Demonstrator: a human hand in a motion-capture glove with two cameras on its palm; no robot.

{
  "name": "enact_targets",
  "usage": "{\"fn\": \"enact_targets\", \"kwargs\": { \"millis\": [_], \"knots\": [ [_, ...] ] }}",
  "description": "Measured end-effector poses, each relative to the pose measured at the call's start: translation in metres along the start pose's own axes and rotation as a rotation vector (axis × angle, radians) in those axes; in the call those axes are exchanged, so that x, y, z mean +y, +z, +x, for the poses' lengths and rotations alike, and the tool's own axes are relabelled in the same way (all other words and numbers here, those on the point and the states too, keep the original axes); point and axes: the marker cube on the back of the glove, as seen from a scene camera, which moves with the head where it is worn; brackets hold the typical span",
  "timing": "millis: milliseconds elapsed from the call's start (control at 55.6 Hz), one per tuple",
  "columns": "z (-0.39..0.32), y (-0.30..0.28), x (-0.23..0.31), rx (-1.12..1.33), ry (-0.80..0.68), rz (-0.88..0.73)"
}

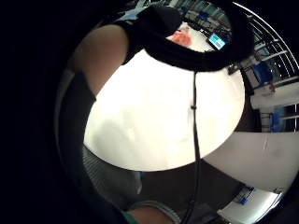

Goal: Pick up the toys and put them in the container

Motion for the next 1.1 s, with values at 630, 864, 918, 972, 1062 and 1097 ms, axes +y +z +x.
{"fn": "enact_targets", "kwargs": {
  "millis": [630,864,918,972,1062,1097],
  "knots": [
    [0.015,-0.014,-0.045,0.036,0.022,-0.016],
    [0.029,-0.045,-0.128,0.043,0.054,0.015],
    [0.037,-0.052,-0.163,0.043,0.071,0.009],
    [0.047,-0.058,-0.196,0.036,0.089,-0.001],
    [0.064,-0.067,-0.247,0.013,0.136,-0.004],
    [0.069,-0.069,-0.263,0.009,0.146,-0.006]
  ]
}}
